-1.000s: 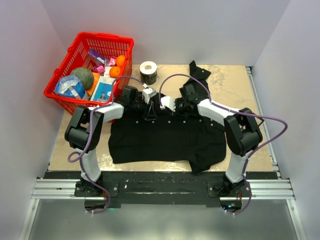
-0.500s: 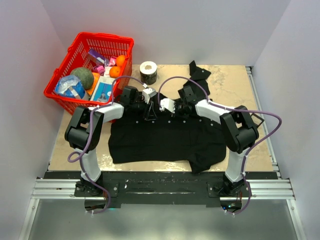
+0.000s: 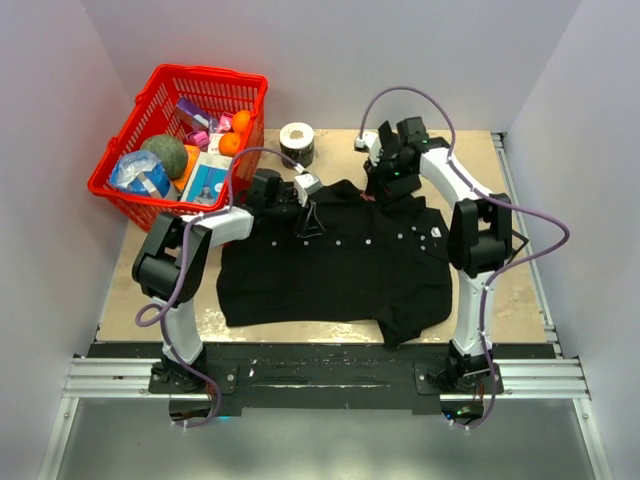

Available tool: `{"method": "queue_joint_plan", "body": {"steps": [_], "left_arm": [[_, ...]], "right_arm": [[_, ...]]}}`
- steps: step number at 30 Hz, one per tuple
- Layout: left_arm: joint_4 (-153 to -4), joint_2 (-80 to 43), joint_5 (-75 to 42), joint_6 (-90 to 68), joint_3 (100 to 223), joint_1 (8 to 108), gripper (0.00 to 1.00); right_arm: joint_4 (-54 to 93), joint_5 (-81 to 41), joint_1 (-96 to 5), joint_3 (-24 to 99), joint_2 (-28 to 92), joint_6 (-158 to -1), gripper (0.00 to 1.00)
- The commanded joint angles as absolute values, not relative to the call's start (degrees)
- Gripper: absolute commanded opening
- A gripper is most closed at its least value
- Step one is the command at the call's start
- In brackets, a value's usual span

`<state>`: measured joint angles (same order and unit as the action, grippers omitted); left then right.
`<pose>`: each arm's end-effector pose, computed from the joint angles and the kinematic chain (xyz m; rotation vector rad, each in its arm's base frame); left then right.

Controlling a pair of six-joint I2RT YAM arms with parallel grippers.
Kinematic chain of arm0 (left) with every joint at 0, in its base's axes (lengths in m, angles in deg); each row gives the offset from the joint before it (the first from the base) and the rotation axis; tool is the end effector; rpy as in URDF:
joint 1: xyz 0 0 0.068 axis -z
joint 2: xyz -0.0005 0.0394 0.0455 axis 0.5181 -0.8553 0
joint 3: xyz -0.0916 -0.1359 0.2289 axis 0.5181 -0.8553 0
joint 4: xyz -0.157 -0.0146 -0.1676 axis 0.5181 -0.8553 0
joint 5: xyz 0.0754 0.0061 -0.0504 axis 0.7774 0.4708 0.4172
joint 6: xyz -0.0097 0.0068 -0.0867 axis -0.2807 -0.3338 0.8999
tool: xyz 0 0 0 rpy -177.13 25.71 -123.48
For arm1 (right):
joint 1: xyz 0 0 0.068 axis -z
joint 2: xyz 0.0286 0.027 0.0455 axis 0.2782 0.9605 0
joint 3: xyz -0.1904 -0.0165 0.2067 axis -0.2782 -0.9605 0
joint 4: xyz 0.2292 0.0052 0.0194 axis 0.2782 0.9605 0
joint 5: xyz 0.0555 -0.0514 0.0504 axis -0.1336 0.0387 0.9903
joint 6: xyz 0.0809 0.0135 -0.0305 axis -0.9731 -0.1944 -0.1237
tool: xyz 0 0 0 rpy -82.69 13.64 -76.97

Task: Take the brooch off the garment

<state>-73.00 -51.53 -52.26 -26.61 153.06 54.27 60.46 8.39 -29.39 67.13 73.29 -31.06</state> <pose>0.3496 -0.2075 0.1892 0.9205 1.9845 -1.0387 0.4351 0.1486 0.2225 -1.2999 2.0379 0.5847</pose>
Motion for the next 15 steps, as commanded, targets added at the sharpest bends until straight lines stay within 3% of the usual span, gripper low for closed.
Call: {"method": "queue_joint_plan", "body": {"steps": [1,9,15], "left_arm": [[-65.22,-50.6,-51.03,-30.1,155.49,58.53,0.36],[-58.1,-46.3,-39.52,-47.67,150.05,67.15,0.37],[-58.89,-43.84,-40.74,-66.56,146.19,67.59,0.37]], "right_arm": [[84.4,26.55,-28.37,72.24,80.68,-32.68,0.0],[88.67,42.29,-27.4,69.27,85.27,-38.02,0.0],[78.92,49.41,-24.95,63.03,85.44,-53.47,0.0]]}}
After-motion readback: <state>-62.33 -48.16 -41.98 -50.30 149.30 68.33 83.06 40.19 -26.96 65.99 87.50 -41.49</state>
